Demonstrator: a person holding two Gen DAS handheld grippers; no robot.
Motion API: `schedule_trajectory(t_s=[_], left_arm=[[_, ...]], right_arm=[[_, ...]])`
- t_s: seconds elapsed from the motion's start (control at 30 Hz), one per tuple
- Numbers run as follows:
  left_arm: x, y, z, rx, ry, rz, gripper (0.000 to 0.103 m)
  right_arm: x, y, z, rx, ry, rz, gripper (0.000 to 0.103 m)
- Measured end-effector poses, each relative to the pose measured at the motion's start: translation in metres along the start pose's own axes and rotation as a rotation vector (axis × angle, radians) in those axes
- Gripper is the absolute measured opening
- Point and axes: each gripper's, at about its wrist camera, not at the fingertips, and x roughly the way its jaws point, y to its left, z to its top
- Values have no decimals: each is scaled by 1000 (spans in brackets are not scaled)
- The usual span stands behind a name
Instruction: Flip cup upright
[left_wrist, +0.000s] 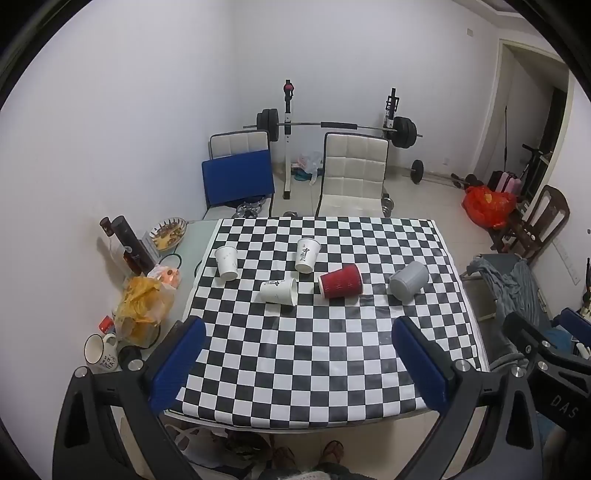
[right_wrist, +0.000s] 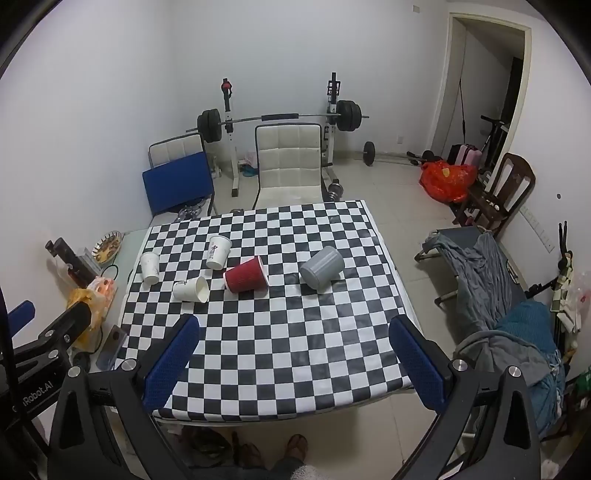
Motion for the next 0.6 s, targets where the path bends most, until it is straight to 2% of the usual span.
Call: schedule_trajectory(t_s=[0.6], left_arm=[[0, 2, 1, 4, -4, 0, 103]], right_arm=[[-1, -1, 1, -2, -5, -4, 103]])
